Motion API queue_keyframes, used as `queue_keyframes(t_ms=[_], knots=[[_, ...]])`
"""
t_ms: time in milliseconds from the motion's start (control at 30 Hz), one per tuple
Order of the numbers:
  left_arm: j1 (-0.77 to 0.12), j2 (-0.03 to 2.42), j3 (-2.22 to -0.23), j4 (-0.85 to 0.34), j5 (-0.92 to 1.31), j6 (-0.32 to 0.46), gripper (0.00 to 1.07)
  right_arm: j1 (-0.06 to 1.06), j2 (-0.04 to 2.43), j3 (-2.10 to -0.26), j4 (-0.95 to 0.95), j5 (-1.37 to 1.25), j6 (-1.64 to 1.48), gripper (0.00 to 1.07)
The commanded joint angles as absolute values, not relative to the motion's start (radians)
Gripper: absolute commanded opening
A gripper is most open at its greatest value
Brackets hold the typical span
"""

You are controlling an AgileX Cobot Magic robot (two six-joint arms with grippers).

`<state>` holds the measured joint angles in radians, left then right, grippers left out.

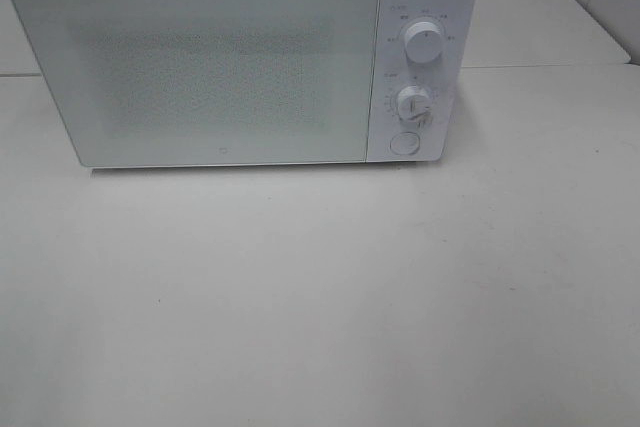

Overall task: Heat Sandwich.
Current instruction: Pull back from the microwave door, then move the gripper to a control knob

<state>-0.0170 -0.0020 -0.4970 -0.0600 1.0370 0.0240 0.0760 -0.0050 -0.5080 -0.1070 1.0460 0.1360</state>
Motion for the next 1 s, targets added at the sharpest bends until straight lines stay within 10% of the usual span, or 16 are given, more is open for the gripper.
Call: queue_keyframes(t_ms=[33, 1000], knots=[[-0.013, -0.032, -0.493, -0.055, 1.029, 0.026, 1.01, 0.069, -0.030, -0.508, -0.111, 1.038, 0.135, 0.76], [-0.013, -0.031, -0.493, -0.056, 1.029, 0.025, 1.01, 0.069, -0.030, -0.509, -0.109, 1.038, 0.135, 0.76]])
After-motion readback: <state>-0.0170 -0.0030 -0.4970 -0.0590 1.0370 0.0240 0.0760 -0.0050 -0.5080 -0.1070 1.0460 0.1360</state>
